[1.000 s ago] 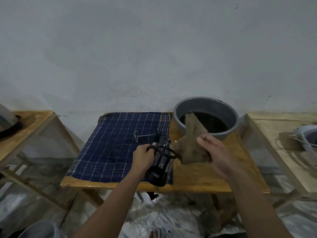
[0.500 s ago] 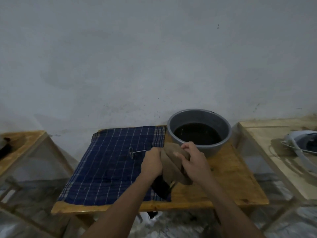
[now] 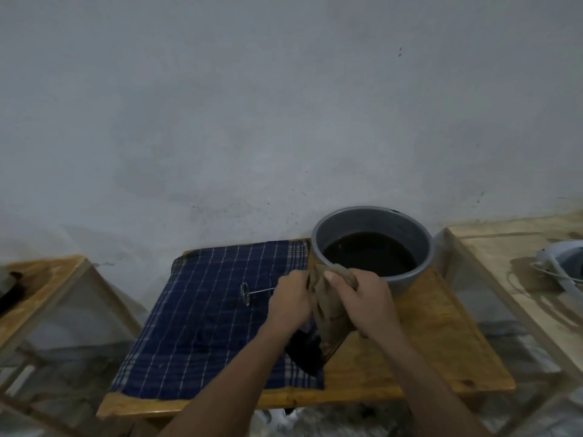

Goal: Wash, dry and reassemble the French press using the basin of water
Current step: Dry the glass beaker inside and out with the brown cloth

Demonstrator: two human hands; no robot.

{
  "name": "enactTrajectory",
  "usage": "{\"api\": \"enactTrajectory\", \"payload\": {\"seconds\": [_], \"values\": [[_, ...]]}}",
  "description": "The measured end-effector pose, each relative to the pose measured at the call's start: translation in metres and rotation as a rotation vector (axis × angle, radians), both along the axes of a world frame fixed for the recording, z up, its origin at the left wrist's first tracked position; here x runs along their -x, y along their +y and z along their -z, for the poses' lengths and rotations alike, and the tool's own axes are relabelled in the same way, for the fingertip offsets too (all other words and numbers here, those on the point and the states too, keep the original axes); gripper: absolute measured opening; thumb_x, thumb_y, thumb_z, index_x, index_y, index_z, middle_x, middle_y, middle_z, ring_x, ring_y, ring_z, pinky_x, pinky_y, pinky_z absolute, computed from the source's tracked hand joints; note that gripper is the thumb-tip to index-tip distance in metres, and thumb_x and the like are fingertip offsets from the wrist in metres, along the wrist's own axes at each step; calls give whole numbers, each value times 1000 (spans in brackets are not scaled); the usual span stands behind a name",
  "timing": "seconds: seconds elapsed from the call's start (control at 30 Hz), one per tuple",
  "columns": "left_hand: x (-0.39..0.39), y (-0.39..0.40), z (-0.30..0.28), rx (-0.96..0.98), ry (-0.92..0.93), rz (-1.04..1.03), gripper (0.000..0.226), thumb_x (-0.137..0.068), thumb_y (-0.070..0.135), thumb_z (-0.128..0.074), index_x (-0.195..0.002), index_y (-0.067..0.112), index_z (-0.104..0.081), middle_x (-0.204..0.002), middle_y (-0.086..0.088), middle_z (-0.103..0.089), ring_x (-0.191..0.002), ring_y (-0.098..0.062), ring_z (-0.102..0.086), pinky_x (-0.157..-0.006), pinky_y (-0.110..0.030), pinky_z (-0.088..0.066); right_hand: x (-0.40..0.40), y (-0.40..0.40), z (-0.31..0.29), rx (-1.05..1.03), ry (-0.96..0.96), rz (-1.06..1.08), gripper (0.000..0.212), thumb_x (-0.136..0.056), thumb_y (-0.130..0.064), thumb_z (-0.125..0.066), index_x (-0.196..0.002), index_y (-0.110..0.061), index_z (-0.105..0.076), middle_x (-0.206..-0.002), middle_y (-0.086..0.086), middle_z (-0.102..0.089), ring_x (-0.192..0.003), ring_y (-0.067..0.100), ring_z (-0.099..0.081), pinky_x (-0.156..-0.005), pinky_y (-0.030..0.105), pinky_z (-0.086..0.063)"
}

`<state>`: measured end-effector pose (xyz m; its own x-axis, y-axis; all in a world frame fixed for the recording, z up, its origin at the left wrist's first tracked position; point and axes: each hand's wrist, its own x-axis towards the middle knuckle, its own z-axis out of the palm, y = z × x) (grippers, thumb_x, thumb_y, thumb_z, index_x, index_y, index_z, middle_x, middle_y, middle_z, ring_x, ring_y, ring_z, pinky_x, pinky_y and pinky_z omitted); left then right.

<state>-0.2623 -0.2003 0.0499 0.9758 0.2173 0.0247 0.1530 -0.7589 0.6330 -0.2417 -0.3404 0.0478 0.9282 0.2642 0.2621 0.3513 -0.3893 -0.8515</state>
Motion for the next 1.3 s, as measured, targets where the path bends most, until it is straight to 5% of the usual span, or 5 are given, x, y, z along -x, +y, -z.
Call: {"api": "enactTrajectory", "payload": {"seconds": [0.23, 0.43, 0.83, 1.1, 1.3], "values": [[-2, 32, -26, 523, 324, -15, 25, -96, 13, -48, -77, 7, -62, -79, -14, -62, -76, -26, -56, -73, -38, -47, -1, -21, -2, -277, 196, -356, 26, -74, -44, -73, -90, -25, -63, -84, -15, -69, -77, -1, -64, -64, 13, -51], [1, 17, -27, 632, 317, -78, 31, -104, 13, -36, -125, 2, -57, -103, -6, -62, -91, -17, -61, -80, -23, -49, -19, 11, -24, -389, -86, 4, 40, -86, -30, -65, -65, 4, -64, -58, 19, -60, -55, 29, -57, -50, 33, -47], [1, -3, -17, 1061, 335, 7, 55, -84, 53, -64, -122, 12, -66, -113, -9, -73, -105, -23, -69, -89, -33, -56, -43, 28, -13, -645, 214, 336, 26, -88, -35, -64, -83, -10, -63, -81, 6, -65, -79, 23, -63, -66, 31, -52], [-4, -17, -12, 1476, 321, -109, 70, -84, 70, -47, -123, 14, -67, -118, -18, -70, -111, -31, -64, -94, -42, -53, -22, 28, -5, -276, 6, 150, 52, -98, -28, -47, -147, -20, -32, -150, -2, -37, -136, 13, -36, -113, 36, -33], [-8, -17, -2, 1579, 287, -185, 80, -83, 74, -44, -126, 10, -64, -119, -22, -67, -111, -36, -62, -85, -44, -54, 4, 20, 5, -275, 124, -58, 50, -96, -28, -51, -142, -35, -32, -134, -16, -44, -122, 4, -44, -102, 29, -41]]}}
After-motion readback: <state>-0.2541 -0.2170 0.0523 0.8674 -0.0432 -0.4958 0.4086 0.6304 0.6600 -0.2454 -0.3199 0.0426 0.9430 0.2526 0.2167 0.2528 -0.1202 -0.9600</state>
